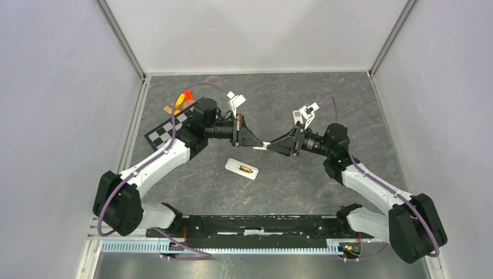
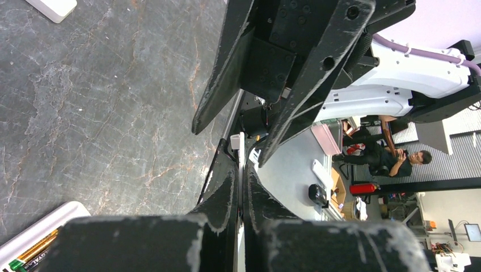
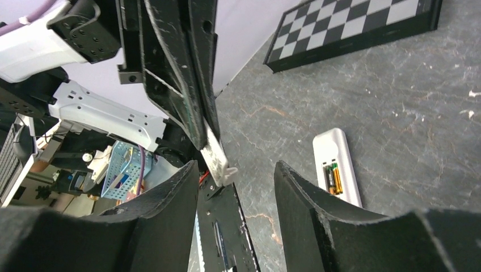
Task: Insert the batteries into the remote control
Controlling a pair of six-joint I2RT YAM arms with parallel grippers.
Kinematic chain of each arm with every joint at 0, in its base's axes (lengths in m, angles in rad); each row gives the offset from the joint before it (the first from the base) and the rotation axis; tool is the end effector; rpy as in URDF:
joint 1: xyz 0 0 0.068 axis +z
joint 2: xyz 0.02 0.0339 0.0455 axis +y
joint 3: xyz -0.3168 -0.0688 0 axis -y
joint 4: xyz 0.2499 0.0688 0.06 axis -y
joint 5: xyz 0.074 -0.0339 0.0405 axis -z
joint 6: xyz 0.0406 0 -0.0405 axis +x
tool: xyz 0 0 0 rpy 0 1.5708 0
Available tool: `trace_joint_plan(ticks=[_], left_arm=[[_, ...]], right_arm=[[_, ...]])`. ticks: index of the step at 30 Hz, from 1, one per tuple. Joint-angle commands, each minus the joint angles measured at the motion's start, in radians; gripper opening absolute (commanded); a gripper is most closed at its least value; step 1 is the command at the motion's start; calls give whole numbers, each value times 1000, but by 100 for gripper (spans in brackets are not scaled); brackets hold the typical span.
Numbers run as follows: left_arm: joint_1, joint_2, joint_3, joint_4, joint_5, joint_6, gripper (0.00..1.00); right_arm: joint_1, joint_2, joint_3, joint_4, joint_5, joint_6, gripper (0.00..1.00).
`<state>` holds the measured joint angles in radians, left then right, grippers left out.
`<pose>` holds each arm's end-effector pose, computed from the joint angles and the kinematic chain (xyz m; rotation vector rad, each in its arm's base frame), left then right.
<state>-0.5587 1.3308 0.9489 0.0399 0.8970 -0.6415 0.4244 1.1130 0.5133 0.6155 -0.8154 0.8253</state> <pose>0.2312 -0.1820 0.3505 0.6037 2.0540 -1.6127 0.1901 0.1183 0.3078 -0.3819 1.7653 1.5623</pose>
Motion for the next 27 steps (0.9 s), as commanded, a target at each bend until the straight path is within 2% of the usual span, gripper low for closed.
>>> trace_joint_plan(ticks=[1, 6, 13, 17, 19, 21, 24, 27], left_arm=[[-1, 3, 39, 16, 30, 33, 2], [-1, 9, 39, 21, 33, 27, 2], [-1, 10, 36, 26, 37, 21, 2], [-1, 9, 37, 33, 35, 13, 2], [-2, 7, 37, 34, 29, 9, 2], [-2, 8, 36, 35, 24, 4, 2], [-1, 6, 35, 44, 24, -1, 2], [-2, 2, 33, 49, 23, -3, 2]], right_arm=[[13, 11, 27, -31, 1, -34, 55], [19, 10, 4, 48, 40, 30, 44], [18, 17, -16, 117, 60, 88, 38], [19, 34, -27, 178, 38, 138, 23], [20, 36, -30, 199, 30, 157, 19], [20, 37, -32, 204, 25, 162, 23], [20, 35, -39, 198, 27, 156, 40], [22, 41, -43, 193, 22, 159, 42]])
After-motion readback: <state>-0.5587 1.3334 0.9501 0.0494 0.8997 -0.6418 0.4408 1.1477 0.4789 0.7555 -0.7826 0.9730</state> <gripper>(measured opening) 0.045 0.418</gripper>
